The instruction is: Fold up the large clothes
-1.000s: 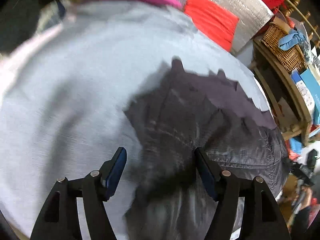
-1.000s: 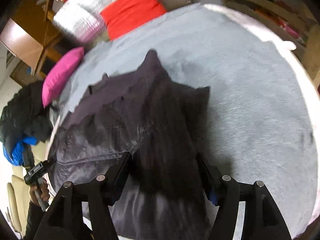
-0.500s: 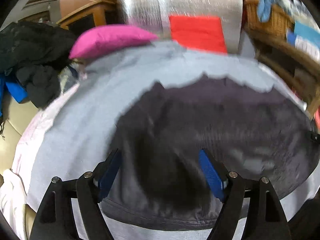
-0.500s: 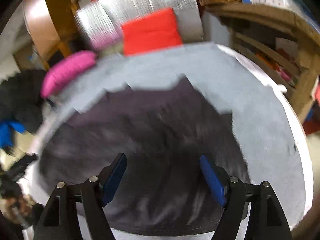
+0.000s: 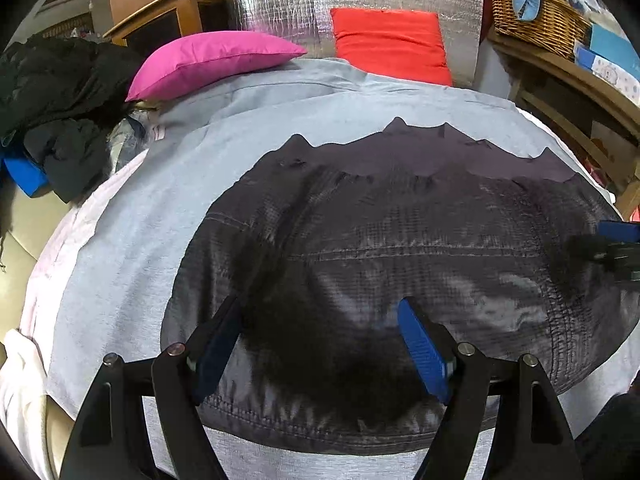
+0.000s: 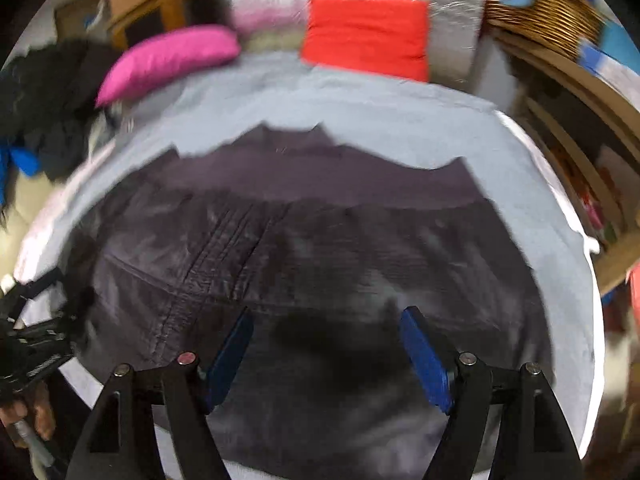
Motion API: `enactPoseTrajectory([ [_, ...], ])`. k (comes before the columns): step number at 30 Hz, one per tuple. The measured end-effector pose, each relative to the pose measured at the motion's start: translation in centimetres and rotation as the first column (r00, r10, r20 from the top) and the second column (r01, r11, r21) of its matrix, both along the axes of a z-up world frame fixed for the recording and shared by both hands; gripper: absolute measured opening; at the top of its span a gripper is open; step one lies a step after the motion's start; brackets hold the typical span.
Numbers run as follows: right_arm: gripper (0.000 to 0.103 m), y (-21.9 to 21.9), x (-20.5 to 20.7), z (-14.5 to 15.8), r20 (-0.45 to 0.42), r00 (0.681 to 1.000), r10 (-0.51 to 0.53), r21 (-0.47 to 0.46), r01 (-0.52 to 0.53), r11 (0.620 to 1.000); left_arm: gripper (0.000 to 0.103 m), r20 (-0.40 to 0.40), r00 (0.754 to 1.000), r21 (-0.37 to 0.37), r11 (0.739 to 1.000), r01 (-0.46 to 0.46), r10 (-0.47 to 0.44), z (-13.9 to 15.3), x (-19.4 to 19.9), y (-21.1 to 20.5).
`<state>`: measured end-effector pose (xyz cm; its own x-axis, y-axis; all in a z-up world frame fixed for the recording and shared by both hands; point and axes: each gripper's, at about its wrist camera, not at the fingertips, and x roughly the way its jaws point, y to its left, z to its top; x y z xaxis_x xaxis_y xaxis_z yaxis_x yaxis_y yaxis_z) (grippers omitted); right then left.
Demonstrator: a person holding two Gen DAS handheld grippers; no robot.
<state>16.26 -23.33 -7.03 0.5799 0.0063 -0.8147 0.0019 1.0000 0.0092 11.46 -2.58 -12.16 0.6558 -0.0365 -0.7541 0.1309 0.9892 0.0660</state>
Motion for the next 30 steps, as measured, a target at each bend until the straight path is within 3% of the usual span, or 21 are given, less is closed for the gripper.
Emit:
enactPoseTrajectory([
  [3,0.080,0.2,2.3,-2.7,-0.095,0.995,-0.022,-0.017,0.021,1.000,0.080,-0.010,1.000,-0.012,1.000,-0.004,0.004,0.1,0.6,-0.1],
  [10,0.081,-1.2,3.9,-2.7,-0.107,0.993,-0.057,0.022,0.059,0.998,0.080,-0.004,1.000,-0.053,0.998,0.031,-0.031,1.1,1.8,-2.3],
  [13,0.084,-1.6,4.8,-3.1,-0.124,0.991,-0.060,0.049,0.066,0.997,0.080,-0.032,0.998,-0.001,0.998,0.059,-0.059,0.3,3.8,-4.4],
  [16,0.086,-1.4,5.3,-3.1,-0.132,0.990,-0.047,0.041,0.053,0.998,0.083,-0.153,0.987,0.010,0.999,0.043,-0.041,-2.1,6.8,-4.9],
  [18,0.086,-1.7,5.9,-3.2,-0.141,0.989,-0.046,0.059,0.055,0.997,0.089,-0.157,0.987,0.025,0.999,0.035,-0.031,-2.5,8.0,-5.0],
  [21,0.086,-2.2,6.4,-3.0,-0.156,0.987,-0.042,0.087,0.056,0.995,0.089,-0.184,0.982,0.007,0.999,0.035,-0.033,-1.5,8.4,-4.7],
  [25,0.086,-3.3,5.7,-1.1,-0.126,0.991,-0.053,0.154,0.072,0.985,0.089,-0.111,0.993,0.010,0.999,0.041,-0.040,0.5,8.5,-4.5],
  [27,0.086,-4.5,6.6,-0.7,-0.125,0.988,-0.091,0.162,0.111,0.981,0.089,-0.133,0.990,0.021,0.999,0.047,-0.044,0.1,9.5,-4.8],
  [30,0.086,-5.5,9.0,-2.3,-0.197,0.974,-0.116,0.148,0.147,0.978,0.089,-0.201,0.979,0.067,0.997,0.034,-0.019,-2.1,11.6,-5.2],
])
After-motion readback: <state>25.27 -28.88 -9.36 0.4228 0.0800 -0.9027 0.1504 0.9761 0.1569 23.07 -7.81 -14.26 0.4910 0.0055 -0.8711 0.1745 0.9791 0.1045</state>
